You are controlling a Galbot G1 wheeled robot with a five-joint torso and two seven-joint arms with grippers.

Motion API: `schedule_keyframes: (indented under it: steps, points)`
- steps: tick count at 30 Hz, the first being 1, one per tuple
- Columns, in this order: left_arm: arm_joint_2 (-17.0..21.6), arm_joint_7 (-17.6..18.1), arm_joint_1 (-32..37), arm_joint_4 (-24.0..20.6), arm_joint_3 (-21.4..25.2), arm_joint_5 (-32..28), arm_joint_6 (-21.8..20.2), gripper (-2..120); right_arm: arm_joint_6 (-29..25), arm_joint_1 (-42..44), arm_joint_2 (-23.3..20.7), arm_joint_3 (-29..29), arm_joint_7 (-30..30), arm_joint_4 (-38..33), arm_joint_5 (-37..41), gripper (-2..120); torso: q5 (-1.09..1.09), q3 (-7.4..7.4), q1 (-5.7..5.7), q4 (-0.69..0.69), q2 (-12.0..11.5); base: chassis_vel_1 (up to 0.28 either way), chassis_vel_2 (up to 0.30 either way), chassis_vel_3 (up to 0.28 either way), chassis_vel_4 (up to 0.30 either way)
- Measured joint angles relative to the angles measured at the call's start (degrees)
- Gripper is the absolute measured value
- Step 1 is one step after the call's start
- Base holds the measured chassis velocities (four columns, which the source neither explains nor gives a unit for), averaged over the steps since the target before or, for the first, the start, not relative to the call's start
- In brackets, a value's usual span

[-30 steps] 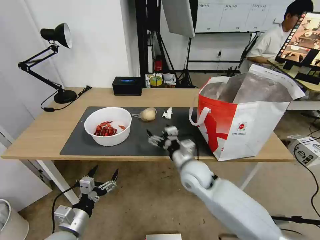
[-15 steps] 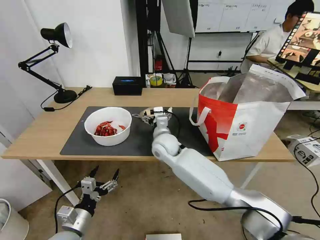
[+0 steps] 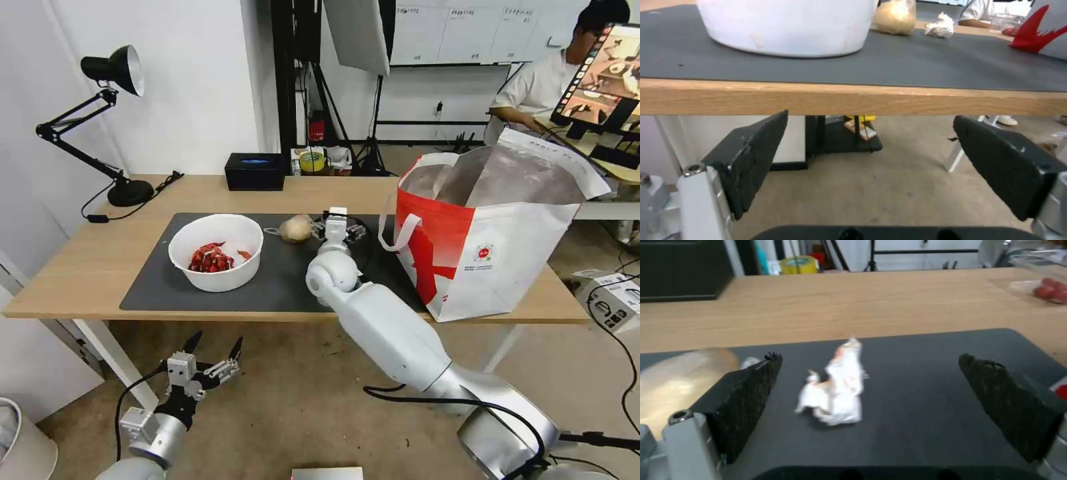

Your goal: Pick up the trash from the table and place it into the takeout bag.

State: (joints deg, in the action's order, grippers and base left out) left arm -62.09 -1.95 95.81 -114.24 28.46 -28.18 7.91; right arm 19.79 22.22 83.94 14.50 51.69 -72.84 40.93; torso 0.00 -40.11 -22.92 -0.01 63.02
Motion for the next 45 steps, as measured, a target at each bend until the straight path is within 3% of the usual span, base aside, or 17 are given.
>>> schedule_keyframes:
  steps: [13, 45]
  points:
    - [0.73, 0.14, -0.14, -0.02, -0.61, -0.09, -0.20, 100, 1.93, -1.00, 0.97, -1.82, 1.08, 3.31, 0.29, 100, 0.00, 0.00, 0.00, 0.01, 0.00, 0.000, 0.000, 0.000, 0.000]
    - [1.41, 0.37, -0.29, -0.32, -1.89, -0.27, -0.42, 100, 12.25, -7.12, 1.18, 0.05, -4.73, 7.78, 2.32, 100, 0.00, 0.00, 0.00, 0.01, 0.00, 0.000, 0.000, 0.000, 0.000]
